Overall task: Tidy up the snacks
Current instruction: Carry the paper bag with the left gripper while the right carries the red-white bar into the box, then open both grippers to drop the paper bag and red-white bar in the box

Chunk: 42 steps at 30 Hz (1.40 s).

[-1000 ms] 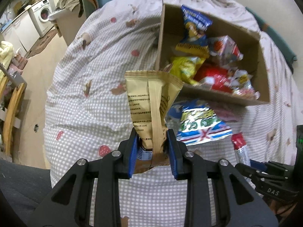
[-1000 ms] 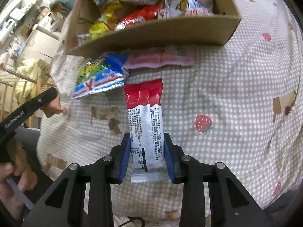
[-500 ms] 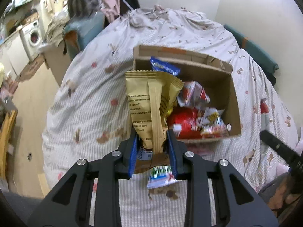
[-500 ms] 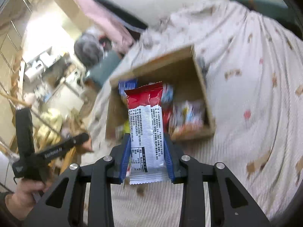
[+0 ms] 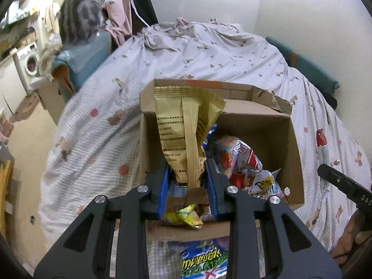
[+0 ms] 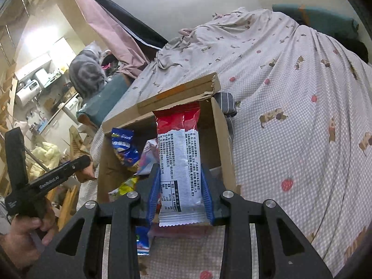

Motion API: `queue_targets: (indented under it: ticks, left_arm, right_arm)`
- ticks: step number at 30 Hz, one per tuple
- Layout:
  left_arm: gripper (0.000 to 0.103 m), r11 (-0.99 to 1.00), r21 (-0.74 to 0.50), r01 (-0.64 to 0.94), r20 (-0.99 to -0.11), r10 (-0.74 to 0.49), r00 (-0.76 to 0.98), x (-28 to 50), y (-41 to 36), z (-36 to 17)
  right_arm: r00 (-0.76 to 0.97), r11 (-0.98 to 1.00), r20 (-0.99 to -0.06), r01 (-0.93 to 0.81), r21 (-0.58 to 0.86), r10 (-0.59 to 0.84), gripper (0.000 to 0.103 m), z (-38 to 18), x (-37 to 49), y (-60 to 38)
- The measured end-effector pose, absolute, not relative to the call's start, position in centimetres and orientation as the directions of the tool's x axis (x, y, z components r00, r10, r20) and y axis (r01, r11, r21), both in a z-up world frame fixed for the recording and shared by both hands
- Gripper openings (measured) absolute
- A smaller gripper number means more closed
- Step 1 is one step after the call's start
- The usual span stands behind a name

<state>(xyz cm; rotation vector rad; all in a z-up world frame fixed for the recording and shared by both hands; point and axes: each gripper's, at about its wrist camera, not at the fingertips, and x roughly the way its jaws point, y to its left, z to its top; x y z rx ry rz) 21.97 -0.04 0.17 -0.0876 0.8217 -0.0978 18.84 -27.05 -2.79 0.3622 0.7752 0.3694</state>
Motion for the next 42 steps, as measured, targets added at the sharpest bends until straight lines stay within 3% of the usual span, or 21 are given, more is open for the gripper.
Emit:
queue_targets:
  ticks: [5,9,18,30,32,34,36,42]
  left_arm:
    - [0.025,0.993,-0.109,0.046,-0.739,-0.112,0.664,22.6,-0.1,-1.5]
    - [0.025,0.98,-0.193,0.045,-0.756,-0.177,0.63,22.5,0.3,-2.4]
    - [0.026,0.99,-0.116,0.077,-0.783,-0.139,0.606,22.6,-1.6,-3.8]
    - [0.026,0.986,-0.144,0.089,-0.791,-0.168,0.588,22.4,-2.1,-4.0]
    - [0.035,0.983,-0.148,0.11,-0.794,-0.185,0.58,22.2,-2.7,-4.0]
    - [0.068,0.982,-0.13,0.134,-0.792,-0.185,0.582,21.9,-3.3,-3.8]
    - [0.082,0.985,-0.109,0.135,-0.778,-0.169,0.605,21.4,-3.6,-3.4]
    - [0.083,0.988,-0.105,0.11,-0.779,-0.15,0.608,21.4,-3.1,-3.2]
  right_arm:
    - [0.639,0.87,-0.62,-0.17,0.463,0.455,0.034,-3.9,20.4,-27.0]
    - [0.622,0.865,-0.635,-0.149,0.479,0.459,0.034,-4.9,20.8,-27.2]
    - [0.596,0.858,-0.65,-0.139,0.494,0.471,0.035,-6.0,22.3,-27.0]
    - [0.542,0.832,-0.65,-0.196,0.519,0.532,0.037,-6.7,22.6,-25.2]
    - [0.524,0.812,-0.639,-0.207,0.546,0.563,0.043,-6.8,22.6,-24.8]
    - [0.544,0.829,-0.643,-0.209,0.519,0.539,0.078,-6.5,22.4,-24.5]
    - [0.582,0.844,-0.631,-0.207,0.494,0.512,0.089,-6.0,22.0,-24.7]
    - [0.574,0.84,-0.634,-0.202,0.504,0.519,0.089,-6.0,22.0,-24.9]
